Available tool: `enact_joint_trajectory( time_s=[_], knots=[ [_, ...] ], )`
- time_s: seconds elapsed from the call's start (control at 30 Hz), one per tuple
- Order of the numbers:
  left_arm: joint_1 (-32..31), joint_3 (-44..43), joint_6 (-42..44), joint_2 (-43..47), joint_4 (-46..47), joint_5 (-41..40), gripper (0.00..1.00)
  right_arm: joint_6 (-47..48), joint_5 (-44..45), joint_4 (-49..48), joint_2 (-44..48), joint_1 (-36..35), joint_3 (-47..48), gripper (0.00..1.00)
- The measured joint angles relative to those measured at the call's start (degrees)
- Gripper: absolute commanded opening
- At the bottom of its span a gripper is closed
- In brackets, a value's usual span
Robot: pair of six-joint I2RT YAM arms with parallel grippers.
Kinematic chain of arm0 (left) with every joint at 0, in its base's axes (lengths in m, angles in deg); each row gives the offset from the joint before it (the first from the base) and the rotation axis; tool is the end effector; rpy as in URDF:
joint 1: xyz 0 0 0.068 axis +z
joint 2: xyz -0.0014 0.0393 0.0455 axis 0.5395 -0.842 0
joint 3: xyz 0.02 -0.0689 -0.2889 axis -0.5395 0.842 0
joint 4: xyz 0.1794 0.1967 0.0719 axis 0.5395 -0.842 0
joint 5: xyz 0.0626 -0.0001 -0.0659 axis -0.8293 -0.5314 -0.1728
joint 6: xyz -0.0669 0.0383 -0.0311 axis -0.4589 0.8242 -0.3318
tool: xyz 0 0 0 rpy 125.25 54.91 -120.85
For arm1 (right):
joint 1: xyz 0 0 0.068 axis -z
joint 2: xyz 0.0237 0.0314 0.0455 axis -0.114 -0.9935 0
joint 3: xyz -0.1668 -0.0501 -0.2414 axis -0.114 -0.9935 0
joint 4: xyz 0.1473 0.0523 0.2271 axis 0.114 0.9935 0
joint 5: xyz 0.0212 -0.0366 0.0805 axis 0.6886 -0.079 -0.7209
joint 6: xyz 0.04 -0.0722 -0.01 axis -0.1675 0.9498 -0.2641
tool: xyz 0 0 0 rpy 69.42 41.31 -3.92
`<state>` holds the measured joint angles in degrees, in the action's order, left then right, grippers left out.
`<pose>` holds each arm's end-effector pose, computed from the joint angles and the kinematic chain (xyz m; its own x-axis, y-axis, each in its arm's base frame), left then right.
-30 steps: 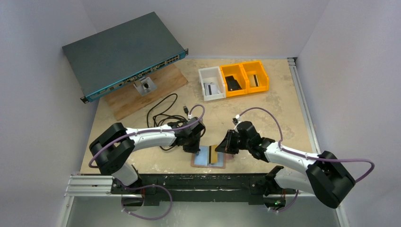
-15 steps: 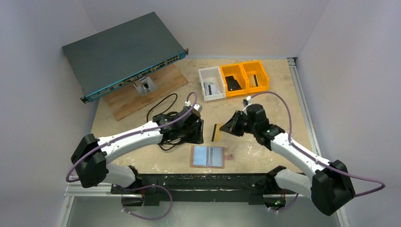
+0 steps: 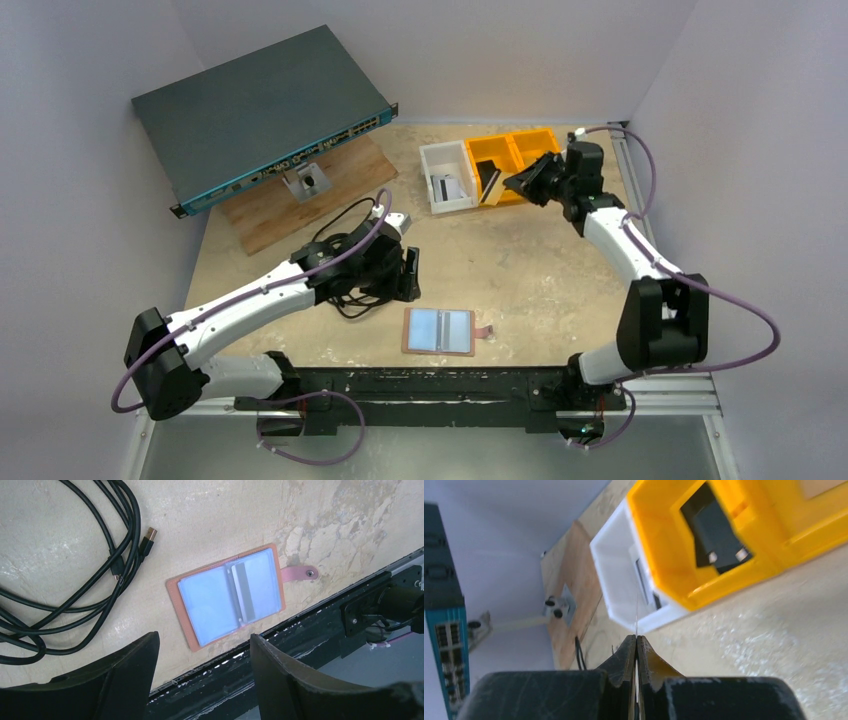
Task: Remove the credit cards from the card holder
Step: Place the credit card in the storage box.
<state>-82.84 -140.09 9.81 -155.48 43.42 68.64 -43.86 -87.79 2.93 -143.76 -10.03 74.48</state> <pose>0.1782 -0.2105 0.2703 -0.8718 0.0468 -0.4876 0.2582 0.8898 -0.3762 0.3913 0.0488 0.2844 -0.5826 0.6745 -0.4533 0.1216 0.6239 0.7720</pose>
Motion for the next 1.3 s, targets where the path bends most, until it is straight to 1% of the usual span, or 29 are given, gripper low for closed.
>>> enact_joint_trajectory(
  time_s=[0.27, 0.4, 0.53, 0.7, 0.97, 1.0, 1.03, 1.1, 1.17, 1.23, 1.3],
  knots=[
    [0.9, 0.0, 1.3, 0.4, -1.0, 0.6, 0.67, -0.7, 0.8, -1.2, -11.1, 9.1, 10.1, 0.00],
    [1.1, 0.0, 1.5, 0.5, -1.0, 0.9, 0.66, -0.8, 2.9, -1.1, -16.7, 11.5, 15.4, 0.00],
    [1.1, 0.3, 1.5, 0.5, -1.0, 1.0, 0.66, -0.8, 4.3, -0.6, -20.5, 12.3, 19.5, 0.00],
    [1.1, 0.4, 1.5, 0.5, -1.1, 1.2, 0.67, 0.3, 6.6, 2.1, -26.0, 12.6, 26.7, 0.00],
    [1.1, 0.4, 1.5, 0.5, -1.1, 2.3, 0.68, 3.9, 9.4, 6.1, -31.9, 12.2, 32.3, 0.00],
    [1.1, 0.4, 1.4, 0.5, -1.1, 2.5, 0.68, 4.6, 10.1, 7.0, -32.9, 12.0, 33.5, 0.02],
    [1.1, 0.4, 1.4, 0.5, -1.1, 2.6, 0.69, 5.1, 10.4, 7.9, -33.6, 11.7, 34.3, 0.08],
    [1.1, 0.4, 1.4, 0.4, -1.1, 2.9, 0.71, 6.1, 11.3, 9.4, -35.0, 10.7, 36.1, 0.23],
    [1.1, 0.4, 1.4, 0.3, -1.0, 3.2, 0.72, 6.8, 12.0, 10.3, -35.6, 9.7, 36.9, 0.36],
    [1.1, 0.4, 1.4, 0.1, -0.9, 3.4, 0.72, 7.7, 12.6, 11.5, -35.7, 8.9, 37.0, 0.43],
    [1.1, 0.6, 1.4, 0.0, -0.6, 3.6, 0.72, 8.2, 13.1, 12.2, -35.7, 8.3, 37.0, 0.45]
  ],
)
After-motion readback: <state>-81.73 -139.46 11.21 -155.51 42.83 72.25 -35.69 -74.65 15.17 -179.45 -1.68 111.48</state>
